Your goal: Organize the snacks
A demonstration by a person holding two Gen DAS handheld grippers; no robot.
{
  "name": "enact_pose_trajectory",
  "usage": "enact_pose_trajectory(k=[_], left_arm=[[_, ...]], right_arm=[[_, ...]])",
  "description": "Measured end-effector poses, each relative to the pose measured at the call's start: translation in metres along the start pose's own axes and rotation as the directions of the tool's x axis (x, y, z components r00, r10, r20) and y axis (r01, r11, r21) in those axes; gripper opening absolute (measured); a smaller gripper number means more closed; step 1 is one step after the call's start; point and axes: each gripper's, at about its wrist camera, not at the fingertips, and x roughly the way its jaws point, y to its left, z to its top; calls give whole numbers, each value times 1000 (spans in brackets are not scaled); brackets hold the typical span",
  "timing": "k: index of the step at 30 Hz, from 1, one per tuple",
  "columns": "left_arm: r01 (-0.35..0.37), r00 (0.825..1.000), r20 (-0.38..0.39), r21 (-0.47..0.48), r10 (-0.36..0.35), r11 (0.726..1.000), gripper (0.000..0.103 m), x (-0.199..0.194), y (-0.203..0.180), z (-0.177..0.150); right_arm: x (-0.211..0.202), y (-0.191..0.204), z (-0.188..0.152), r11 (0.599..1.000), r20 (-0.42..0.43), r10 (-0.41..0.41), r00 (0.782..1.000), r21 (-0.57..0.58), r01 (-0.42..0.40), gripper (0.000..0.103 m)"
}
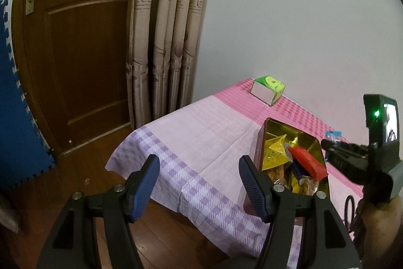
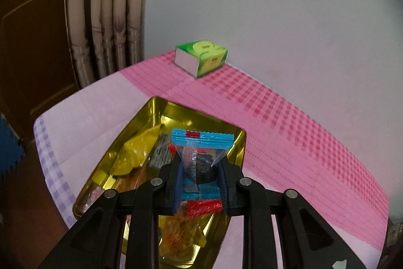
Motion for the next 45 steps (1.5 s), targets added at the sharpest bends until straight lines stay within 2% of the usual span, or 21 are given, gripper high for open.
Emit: enact_pose_trajectory(k=[6,9,10,11,13,14,16,18,20,23,25,28,30,33,35,41,45], left_arm=[[-1,1000,-3,11,1,1000,67,0,-3,-2],[4,1000,-9,19,-4,1000,67,1,-5,-2],[3,1000,-10,22,-2,1000,67,1,-6,-2],[3,1000,-8,27,-3,1000,67,1,-6,-2],[-2,1000,2,43,2,999,70,-1,-10,-3],[-2,1000,6,51,2,999,72,-1,-11,-3],[-3,1000,13,80,2,997,79,-3,-18,-4],[-12,1000,27,113,9,994,83,-6,-25,-6],[-11,998,55,147,3,989,89,-11,-33,-7],[41,994,94,188,-59,981,97,-23,-47,-9],[41,990,123,235,-71,971,98,-32,-58,-13],[41,985,153,271,-85,962,98,-42,-71,-16],[66,982,153,290,-114,955,98,-47,-78,-19],[69,980,152,330,-125,942,98,-51,-88,-23],[102,978,138,350,-159,931,98,-54,-94,-27],[131,972,121,434,-201,892,98,-59,-113,-41],[136,971,115,446,-208,885,98,-59,-116,-45]], right_arm=[[7,0,-11,1000,-23,12,1000,8,-12,23],[7,0,-17,998,-35,54,998,13,-54,29],[1,-3,-19,998,-15,68,998,20,-67,39],[-6,-6,-21,997,9,74,997,31,-74,60],[-25,-17,-25,995,61,71,996,62,-75,90],[-38,-24,-29,994,95,74,993,77,-81,93],[-61,-39,-32,992,127,65,990,100,-78,94],[-83,-54,-40,988,147,59,987,135,-79,100],[-104,-69,-52,985,148,29,989,166,-54,102],[-125,-83,-76,980,141,-34,989,199,5,102],[-134,-90,-92,978,144,-21,989,211,-10,102],[-146,-99,-111,972,126,-69,990,233,38,102],[-152,-108,-120,960,108,-82,991,275,50,102],[-160,-117,-126,952,100,-100,990,298,66,102],[-168,-120,-128,951,109,-130,985,294,93,102],[-183,-128,-132,944,128,-145,981,314,99,102],[-185,-126,-133,947,128,-144,981,306,99,102]])
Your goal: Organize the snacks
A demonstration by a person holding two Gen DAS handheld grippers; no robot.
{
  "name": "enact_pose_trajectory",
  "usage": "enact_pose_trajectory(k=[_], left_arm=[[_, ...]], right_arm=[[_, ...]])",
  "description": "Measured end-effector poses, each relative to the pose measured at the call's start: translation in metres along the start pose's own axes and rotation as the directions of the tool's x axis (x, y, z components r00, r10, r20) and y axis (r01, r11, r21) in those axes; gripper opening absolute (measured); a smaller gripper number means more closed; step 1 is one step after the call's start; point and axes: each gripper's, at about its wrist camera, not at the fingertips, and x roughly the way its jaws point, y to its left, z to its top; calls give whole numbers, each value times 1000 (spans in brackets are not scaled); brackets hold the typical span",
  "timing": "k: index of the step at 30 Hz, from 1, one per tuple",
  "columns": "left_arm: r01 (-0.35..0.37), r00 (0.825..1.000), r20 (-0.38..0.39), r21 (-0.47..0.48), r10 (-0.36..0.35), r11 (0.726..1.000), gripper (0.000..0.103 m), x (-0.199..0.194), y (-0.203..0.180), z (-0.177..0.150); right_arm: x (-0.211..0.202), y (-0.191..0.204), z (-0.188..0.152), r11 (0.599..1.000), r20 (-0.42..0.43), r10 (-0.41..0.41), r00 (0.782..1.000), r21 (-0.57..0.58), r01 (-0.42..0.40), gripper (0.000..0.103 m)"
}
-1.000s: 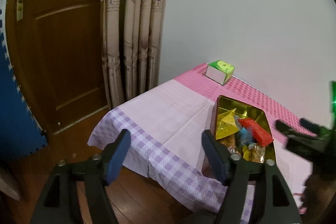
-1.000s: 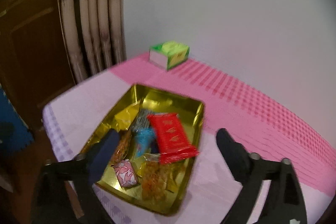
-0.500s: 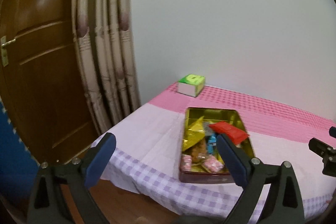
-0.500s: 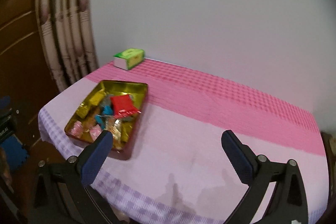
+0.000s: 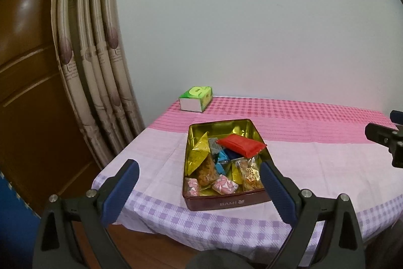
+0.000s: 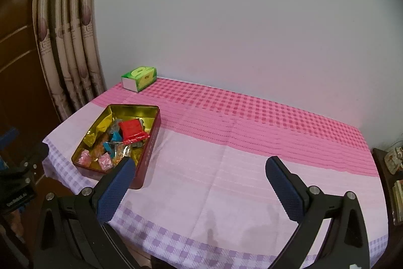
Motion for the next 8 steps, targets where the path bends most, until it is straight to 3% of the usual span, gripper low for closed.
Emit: enact_pose_trajectory(k=[8], left_arm=[[-31,999,-18,-6,31,1000,98,4,-1,-3]], right_arm=[[4,5,-3,1000,-17,8,1000,-14,-8,102]])
